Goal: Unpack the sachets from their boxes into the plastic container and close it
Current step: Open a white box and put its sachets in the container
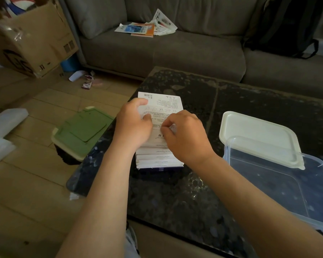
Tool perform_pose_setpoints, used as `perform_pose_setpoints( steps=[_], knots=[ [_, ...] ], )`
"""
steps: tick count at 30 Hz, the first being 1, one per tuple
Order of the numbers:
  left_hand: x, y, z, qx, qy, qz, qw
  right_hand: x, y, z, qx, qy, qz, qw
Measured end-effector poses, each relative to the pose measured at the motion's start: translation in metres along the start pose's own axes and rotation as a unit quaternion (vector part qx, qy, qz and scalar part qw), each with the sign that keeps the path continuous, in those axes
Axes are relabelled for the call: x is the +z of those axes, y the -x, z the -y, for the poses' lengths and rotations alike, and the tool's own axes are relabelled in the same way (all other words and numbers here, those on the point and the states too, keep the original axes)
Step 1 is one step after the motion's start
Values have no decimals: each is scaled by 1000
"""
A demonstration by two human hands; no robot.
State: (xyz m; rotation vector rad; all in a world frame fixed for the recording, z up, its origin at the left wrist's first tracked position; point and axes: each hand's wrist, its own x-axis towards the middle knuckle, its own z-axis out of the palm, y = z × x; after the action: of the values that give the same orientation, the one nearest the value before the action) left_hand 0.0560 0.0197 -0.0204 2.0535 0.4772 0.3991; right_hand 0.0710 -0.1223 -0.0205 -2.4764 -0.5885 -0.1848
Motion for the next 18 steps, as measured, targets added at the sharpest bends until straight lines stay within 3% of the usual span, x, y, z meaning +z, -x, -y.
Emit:
perform_pose_setpoints(
  steps=[10,18],
  knots=[
    [2,2,-1,4,-7,-4,1000,1,0,9,13,68,40,997],
    [1,2,-2,1,-8,-1,1000,-18,11,1,-14,-57,104,993]
  ],
)
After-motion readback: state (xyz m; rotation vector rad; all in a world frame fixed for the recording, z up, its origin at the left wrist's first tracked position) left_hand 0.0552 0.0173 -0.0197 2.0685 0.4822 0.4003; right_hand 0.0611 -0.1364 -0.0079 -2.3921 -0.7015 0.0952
